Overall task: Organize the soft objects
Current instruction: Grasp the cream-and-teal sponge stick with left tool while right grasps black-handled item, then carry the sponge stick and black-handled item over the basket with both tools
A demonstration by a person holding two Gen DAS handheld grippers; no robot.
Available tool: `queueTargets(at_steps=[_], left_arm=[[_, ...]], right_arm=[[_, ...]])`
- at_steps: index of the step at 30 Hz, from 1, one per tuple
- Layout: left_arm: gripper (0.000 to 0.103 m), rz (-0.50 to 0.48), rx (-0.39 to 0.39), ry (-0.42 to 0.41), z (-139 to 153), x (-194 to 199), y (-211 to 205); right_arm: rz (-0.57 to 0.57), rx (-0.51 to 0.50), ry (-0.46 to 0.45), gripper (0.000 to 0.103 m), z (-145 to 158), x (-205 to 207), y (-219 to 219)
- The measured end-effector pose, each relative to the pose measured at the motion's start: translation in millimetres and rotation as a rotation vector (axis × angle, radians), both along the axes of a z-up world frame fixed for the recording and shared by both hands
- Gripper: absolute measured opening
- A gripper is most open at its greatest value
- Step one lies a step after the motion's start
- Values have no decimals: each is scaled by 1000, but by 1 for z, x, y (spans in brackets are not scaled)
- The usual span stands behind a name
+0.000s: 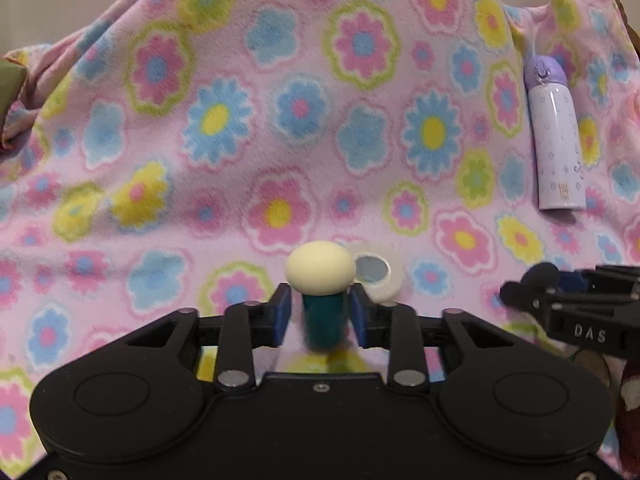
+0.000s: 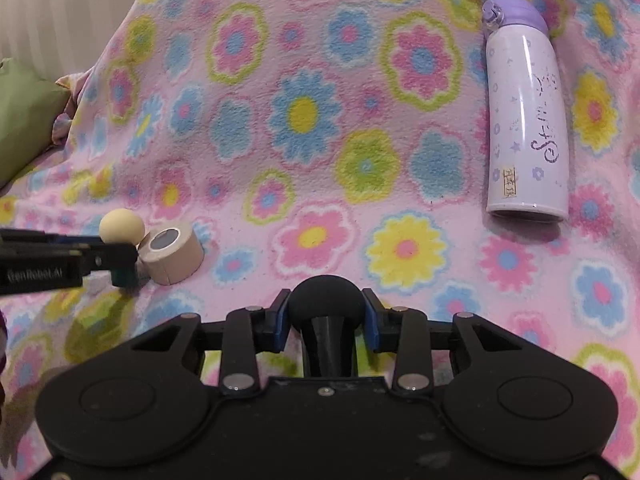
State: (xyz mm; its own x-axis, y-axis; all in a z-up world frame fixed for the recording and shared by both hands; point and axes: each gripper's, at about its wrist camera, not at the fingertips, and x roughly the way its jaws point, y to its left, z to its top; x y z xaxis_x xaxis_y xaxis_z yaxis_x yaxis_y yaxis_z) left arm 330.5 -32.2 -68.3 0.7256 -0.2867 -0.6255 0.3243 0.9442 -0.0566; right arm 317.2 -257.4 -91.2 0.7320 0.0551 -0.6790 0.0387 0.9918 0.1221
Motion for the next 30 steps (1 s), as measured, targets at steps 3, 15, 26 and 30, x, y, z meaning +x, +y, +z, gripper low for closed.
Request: queueTargets(at_steps=[3, 15, 26, 30], left_arm=[[48, -8, 25, 7, 2, 7, -3], [60, 64, -39, 78, 1, 31, 4], [61, 135, -152, 143, -5, 34, 36], [59, 100, -59, 117, -3, 34, 13]], right_arm=[[-2, 3, 1, 35, 0, 1, -1], [-3, -3, 3, 36, -1, 2, 0], [-4, 3, 3, 36, -2, 3, 0], [-4, 2, 3, 36, -2, 2, -1]])
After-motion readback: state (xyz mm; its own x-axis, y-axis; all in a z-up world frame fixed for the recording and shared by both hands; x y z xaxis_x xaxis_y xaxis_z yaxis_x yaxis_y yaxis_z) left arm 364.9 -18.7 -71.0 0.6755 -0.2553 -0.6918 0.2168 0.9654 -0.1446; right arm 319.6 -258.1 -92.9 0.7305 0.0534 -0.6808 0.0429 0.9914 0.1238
